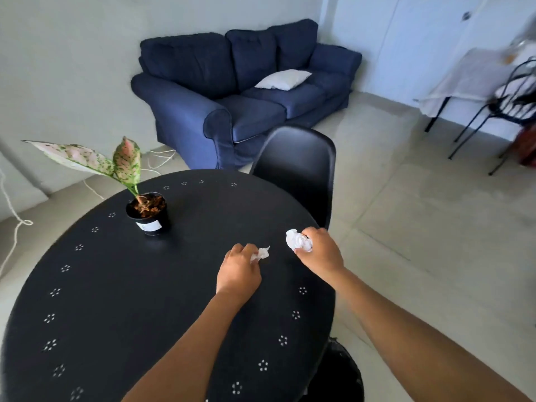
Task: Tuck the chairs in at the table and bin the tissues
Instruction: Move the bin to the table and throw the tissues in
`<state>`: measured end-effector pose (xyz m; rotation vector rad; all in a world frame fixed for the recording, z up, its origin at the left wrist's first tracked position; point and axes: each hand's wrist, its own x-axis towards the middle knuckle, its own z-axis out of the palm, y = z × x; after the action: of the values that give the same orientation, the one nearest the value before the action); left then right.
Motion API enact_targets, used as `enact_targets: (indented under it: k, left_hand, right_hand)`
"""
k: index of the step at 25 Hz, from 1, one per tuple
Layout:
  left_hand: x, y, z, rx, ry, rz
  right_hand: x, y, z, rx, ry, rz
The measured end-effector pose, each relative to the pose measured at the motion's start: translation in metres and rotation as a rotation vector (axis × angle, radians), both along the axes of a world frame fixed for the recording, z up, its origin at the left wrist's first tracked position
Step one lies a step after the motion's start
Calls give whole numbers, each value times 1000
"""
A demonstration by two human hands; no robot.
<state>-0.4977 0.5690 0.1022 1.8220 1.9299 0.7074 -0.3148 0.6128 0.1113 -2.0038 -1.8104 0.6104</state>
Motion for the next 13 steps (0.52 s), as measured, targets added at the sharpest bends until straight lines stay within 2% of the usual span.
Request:
enact_targets:
  k: [4, 7, 13]
  left_hand:
    - [110, -46, -2, -10, -16, -153]
    - [174, -91, -22, -111, 18, -231]
    - [206, -155, -117, -375, 89, -252]
  right_hand:
    - [111, -77, -8, -46, -14, -152]
    - [173, -141, -32, -123, -57, -212]
    - [210, -230, -134, -430, -28, -259]
